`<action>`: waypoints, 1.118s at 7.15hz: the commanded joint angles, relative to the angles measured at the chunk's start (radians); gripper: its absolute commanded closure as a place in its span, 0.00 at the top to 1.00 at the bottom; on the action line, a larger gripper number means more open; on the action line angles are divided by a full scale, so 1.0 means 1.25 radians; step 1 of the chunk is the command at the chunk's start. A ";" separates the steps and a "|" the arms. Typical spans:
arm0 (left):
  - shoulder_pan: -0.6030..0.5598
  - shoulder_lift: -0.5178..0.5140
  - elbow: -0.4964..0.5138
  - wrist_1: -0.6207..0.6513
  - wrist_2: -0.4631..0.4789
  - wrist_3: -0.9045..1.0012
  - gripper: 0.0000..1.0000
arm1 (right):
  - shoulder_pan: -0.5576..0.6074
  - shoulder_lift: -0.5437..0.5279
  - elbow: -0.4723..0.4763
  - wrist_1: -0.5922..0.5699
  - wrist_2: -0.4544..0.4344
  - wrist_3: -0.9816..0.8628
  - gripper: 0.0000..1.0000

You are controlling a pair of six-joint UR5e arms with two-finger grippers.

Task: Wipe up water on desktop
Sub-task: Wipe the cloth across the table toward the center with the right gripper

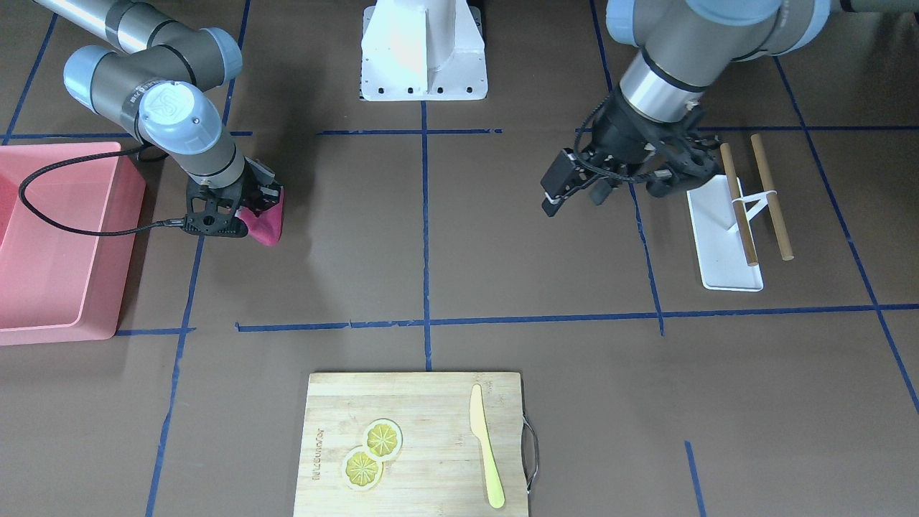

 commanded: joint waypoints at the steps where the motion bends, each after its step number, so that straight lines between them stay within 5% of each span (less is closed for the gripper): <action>1: -0.049 0.048 -0.003 0.002 -0.008 0.088 0.92 | -0.019 0.047 -0.012 -0.003 -0.003 0.013 0.00; 5: -0.123 0.129 -0.005 0.002 -0.075 0.261 0.93 | -0.081 0.291 -0.169 0.002 -0.009 0.231 0.00; 8: -0.125 0.150 -0.013 0.000 -0.076 0.263 0.93 | -0.086 0.339 -0.224 0.004 -0.009 0.254 0.00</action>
